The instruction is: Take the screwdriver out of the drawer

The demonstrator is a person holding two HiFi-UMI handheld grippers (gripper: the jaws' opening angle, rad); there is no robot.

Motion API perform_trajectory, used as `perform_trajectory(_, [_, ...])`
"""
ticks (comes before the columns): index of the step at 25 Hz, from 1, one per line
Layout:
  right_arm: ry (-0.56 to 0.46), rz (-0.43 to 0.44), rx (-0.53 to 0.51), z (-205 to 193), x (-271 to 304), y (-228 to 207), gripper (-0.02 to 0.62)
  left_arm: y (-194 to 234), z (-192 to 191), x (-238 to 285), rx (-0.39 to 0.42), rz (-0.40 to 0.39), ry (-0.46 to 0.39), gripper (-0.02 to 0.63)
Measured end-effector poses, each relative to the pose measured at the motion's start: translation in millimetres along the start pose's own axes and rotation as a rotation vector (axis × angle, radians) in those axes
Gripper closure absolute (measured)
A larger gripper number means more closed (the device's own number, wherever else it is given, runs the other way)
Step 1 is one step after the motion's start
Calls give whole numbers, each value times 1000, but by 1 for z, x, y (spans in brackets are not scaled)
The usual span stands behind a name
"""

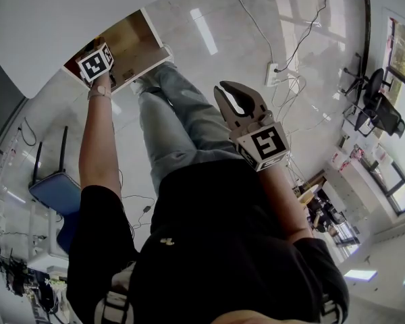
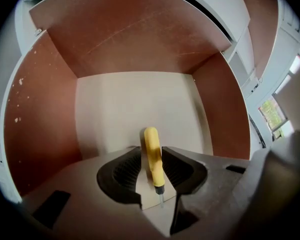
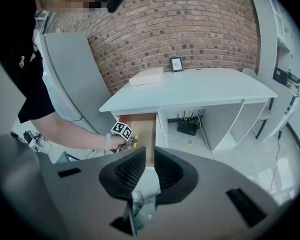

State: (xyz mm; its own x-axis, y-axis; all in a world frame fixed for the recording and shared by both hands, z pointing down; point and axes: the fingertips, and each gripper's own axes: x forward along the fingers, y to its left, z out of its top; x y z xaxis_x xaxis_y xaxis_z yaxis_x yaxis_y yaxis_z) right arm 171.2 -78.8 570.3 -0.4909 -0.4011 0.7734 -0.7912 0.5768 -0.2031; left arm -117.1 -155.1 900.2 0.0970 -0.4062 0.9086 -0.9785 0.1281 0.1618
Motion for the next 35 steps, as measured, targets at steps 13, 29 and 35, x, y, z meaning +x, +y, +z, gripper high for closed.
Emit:
perform_trajectory(13, [6, -23, 15, -5, 0, -7, 538, 0, 1, 8, 61, 55, -14, 507])
perform_trajectory(29, [-108, 11, -19, 30, -24, 14, 540, -13, 14, -62, 111, 51, -62, 529])
perform_trajectory(35, [-154, 35, -41, 51, -32, 23, 540, -20, 20, -103, 111, 42, -72, 529])
